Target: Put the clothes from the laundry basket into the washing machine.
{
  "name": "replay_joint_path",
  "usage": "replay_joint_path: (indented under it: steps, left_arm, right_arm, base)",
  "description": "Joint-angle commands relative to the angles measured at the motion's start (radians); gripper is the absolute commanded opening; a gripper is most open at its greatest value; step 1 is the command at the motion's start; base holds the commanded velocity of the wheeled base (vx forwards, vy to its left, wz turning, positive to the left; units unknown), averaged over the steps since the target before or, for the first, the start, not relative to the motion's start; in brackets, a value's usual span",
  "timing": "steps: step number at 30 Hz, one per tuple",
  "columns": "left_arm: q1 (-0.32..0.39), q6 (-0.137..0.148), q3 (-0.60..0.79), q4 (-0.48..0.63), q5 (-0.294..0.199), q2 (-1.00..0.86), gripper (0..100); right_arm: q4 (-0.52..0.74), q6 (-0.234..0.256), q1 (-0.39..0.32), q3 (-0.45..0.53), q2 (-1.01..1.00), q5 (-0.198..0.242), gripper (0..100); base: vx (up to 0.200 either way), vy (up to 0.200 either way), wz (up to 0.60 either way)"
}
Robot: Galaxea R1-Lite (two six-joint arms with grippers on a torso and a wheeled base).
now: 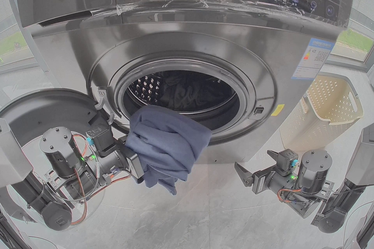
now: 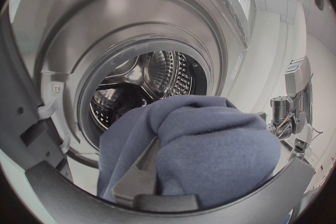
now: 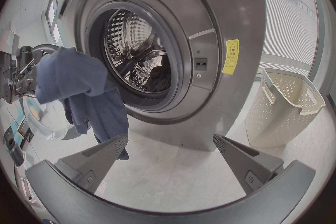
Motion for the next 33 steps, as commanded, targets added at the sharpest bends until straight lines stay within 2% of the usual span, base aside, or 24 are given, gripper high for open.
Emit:
replay_joint_path:
  steps: [1,6,12,15,20,25,33]
  left_arm:
    - [-0.050,-0.004,0.000,0.000,0.002,0.014,0]
    - [-0.079,-0.007,-0.003,0.000,0.002,0.025,0]
    - [-0.090,-0.012,-0.098,0.000,0.010,0.090,0]
    - [-0.090,0.000,-0.199,0.000,0.014,0.159,0]
    - [-0.077,-0.006,-0.308,0.001,0.033,0.265,0]
    - [-0.079,-0.012,-0.420,0.003,0.096,0.347,0]
    - [-0.064,-0.013,-0.595,0.009,0.103,0.473,0]
  right_arm:
    - [-0.001,-0.002,0.017,-0.001,0.003,0.000,100]
    - [-0.007,0.000,0.043,0.011,-0.002,0.009,100]
    - [-0.010,0.000,0.143,0.013,-0.011,0.002,100]
    - [-0.010,0.000,0.146,0.018,-0.007,0.002,100]
    - [-0.010,0.003,0.146,0.019,-0.011,0.000,100]
    - [-0.008,0.012,0.147,0.019,-0.024,0.000,100]
    - [-0.008,0.012,0.149,0.019,-0.024,0.000,100]
  base:
    - [0.200,0.000,0.00]
    - [0.000,0.000,0.00]
    - [0.000,0.000,0.00]
    - [0.000,0.000,0.00]
    - [0.000,0.000,0.00]
    - [0.000,0.000,0.00]
    - [0.000,0.000,0.00]
